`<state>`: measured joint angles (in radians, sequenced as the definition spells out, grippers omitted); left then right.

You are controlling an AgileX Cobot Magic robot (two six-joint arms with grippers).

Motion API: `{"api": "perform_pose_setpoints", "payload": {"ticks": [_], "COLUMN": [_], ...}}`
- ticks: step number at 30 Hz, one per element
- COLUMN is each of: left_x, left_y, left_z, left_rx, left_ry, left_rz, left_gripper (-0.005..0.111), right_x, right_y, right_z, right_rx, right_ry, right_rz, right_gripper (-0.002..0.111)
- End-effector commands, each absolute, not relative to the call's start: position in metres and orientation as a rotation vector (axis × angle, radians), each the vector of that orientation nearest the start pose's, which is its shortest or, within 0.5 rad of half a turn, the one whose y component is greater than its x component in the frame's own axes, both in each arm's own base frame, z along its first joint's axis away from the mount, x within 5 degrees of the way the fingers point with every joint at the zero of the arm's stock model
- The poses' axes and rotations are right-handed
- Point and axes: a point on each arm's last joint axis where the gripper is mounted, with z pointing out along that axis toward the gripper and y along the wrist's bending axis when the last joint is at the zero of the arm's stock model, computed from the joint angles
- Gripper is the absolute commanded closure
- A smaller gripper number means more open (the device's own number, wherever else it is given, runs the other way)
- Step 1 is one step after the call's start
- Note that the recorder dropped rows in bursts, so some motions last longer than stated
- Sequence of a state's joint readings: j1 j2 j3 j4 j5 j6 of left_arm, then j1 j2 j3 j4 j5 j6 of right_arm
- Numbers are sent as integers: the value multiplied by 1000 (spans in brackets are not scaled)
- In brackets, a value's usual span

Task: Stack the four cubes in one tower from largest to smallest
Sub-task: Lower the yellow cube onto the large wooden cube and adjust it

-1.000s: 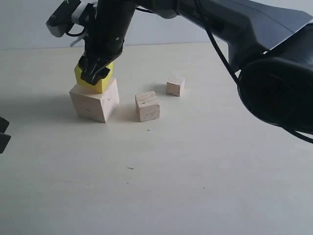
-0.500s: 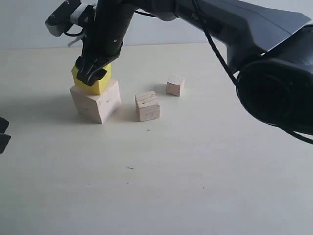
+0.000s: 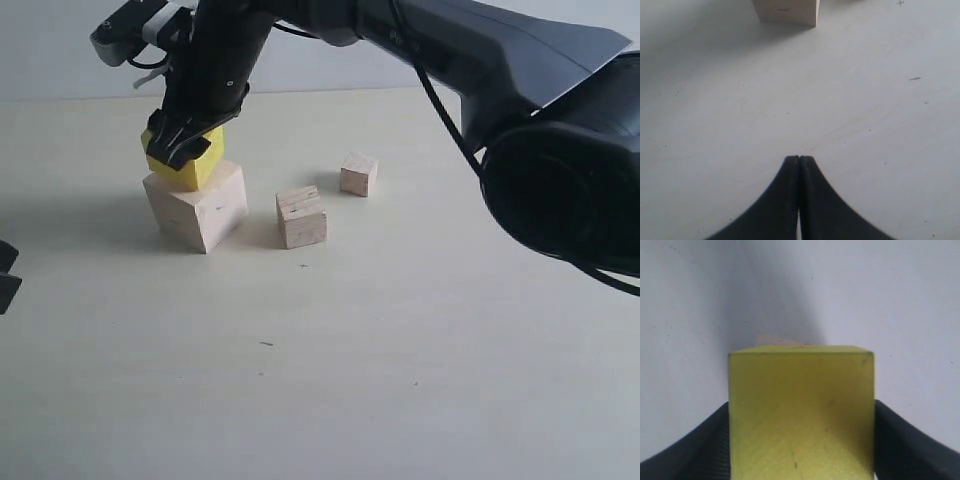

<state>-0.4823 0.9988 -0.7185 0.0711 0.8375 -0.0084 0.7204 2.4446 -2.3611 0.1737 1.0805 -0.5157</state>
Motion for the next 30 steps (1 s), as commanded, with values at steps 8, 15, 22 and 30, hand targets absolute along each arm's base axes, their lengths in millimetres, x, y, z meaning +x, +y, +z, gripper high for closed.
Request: {"api": "perform_pose_setpoints", "payload": {"ticks": [8,15,22,30], "left_x": [159,159,159,161], "left_y": [-79,-79,-80,-81], "left_z": [278,278,278,280], "left_rx": [658,657,656,651], "left_ry": [2516,2512,2508,2484], "left_rz": [-100,-101,-102,-110], "left_gripper": [107,107,107,107], "right_x": [394,394,392,390], "right_y": [359,359,356,349], "right_z": [220,220,232,241], "right_rx": [-1442,-1392,-1318,-1245], "right_ry": [2258,2290,2327,2396], "right_rz": [296,308,313,274], "right_gripper": [40,29,30,30]}}
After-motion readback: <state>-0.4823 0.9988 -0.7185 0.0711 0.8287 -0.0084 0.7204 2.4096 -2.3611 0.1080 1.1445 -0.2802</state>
